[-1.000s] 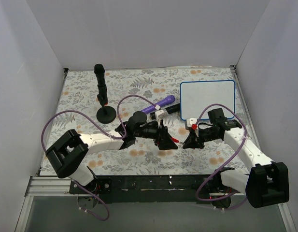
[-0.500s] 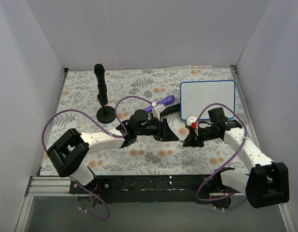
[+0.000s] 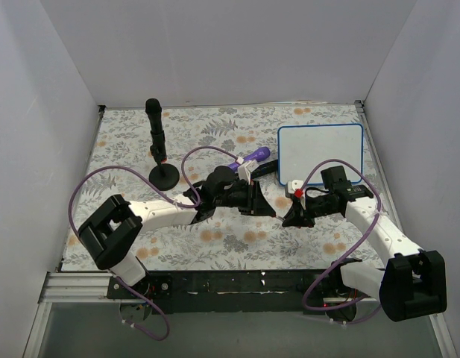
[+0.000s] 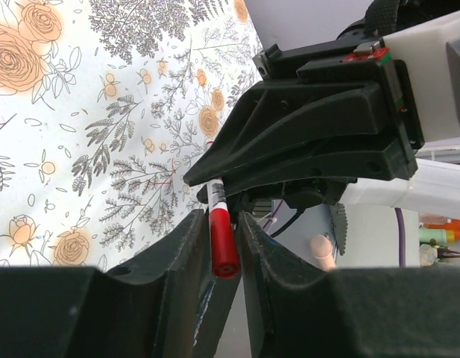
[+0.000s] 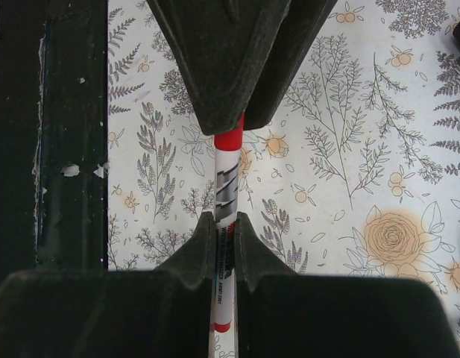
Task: Write a sentence on the whiteboard
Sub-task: Pass from the right arm to the left
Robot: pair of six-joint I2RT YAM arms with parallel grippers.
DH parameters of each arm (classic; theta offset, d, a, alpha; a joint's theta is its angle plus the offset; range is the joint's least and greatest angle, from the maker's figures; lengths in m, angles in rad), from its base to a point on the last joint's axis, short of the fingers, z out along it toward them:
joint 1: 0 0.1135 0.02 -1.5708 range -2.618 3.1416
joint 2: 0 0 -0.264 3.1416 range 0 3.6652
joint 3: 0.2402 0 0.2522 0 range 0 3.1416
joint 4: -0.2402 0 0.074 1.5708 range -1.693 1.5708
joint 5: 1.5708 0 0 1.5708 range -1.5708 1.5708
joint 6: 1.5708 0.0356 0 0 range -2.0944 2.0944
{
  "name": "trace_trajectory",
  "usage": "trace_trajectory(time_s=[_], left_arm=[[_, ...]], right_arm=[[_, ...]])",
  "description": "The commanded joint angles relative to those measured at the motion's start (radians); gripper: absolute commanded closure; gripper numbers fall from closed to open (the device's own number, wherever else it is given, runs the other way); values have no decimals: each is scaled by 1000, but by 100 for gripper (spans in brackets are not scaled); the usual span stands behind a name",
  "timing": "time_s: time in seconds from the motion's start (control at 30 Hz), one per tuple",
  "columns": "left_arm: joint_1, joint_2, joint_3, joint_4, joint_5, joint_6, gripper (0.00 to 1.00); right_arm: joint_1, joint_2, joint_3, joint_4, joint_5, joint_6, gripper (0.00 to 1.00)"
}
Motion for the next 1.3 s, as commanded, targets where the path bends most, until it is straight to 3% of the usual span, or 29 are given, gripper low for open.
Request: trace_trajectory(time_s=[0.0, 0.07, 0.13, 0.2, 0.23, 0.27, 0.33, 0.43, 0.67, 0.9, 1.27], left_arm=[[0, -11, 35, -23, 24, 31, 81], [2, -8, 28, -12, 37, 31, 100], [2, -16, 4, 18, 38, 22, 100], [5, -52, -34, 70, 29, 4, 100], [6, -68, -85, 131, 20, -19, 100], [8, -86, -109, 165, 14, -27, 100], [8, -135, -163, 272, -11, -48, 100], [8, -173, -244, 383, -29, -76, 100], [6, -187, -303, 476, -80, -94, 100], [5, -186, -315, 494, -114, -88, 100], [-9, -160, -307, 497, -120, -81, 100]], right_arm=[[4, -12, 4, 10, -18, -2, 99], [3, -12, 4, 7, -26, -3, 99], [3, -9, 9, -4, -38, -10, 99], [3, -7, 18, -13, -75, -13, 85], [1, -6, 20, -31, -93, -19, 68], [-2, -4, 21, -46, -131, -31, 62], [-4, 0, 29, -73, -172, -51, 52], [-5, 16, 30, -93, -235, -57, 47], [-5, 74, 41, -114, -328, -50, 49], [-4, 71, 17, 7, -350, 130, 55], [-5, 82, 13, 99, -347, 247, 61]])
